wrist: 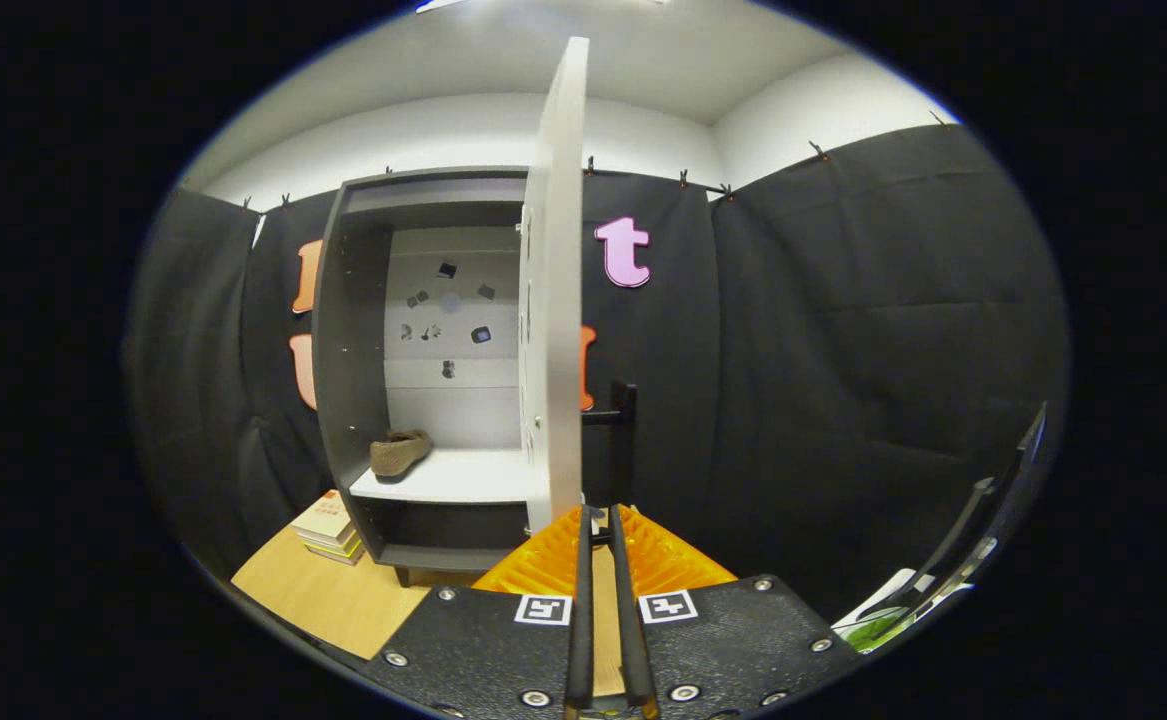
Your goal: Open the shoe cabinet door, grab the shoes and put them into the shoe cabinet, then close the shoe cabinet door.
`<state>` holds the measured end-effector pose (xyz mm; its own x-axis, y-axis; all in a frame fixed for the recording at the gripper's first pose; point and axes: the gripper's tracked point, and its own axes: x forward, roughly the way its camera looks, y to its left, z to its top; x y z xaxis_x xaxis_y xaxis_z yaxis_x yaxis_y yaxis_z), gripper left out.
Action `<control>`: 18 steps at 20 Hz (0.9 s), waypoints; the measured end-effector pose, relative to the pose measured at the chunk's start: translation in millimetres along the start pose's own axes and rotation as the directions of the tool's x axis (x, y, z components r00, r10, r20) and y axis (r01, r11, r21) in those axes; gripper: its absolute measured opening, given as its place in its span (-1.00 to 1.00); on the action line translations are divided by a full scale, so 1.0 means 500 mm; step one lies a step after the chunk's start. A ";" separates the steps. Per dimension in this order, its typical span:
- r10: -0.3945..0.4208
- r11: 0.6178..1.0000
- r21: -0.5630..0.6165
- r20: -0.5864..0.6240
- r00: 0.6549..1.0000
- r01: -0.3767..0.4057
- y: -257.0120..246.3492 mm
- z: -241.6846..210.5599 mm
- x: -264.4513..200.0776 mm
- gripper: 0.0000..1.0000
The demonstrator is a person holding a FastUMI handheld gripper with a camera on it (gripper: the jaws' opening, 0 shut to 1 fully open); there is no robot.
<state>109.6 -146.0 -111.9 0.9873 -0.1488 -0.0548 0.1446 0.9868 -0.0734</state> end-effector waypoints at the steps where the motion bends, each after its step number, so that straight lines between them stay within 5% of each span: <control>1: -0.017 1.000 0.010 -0.003 1.000 0.017 0.018 -0.006 -0.008 -0.79; 8: -0.031 1.000 -0.004 -0.066 0.997 0.031 0.171 -0.104 -0.053 -0.66; 14: 0.041 0.999 0.040 -0.148 0.988 -0.035 0.306 -0.259 0.028 -0.31; 18: 0.058 0.997 0.051 -0.174 0.983 -0.049 0.373 -0.360 0.085 -0.28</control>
<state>166.9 20.0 -307.3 0.9677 -0.1007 -0.2310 0.0988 0.9949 -0.0196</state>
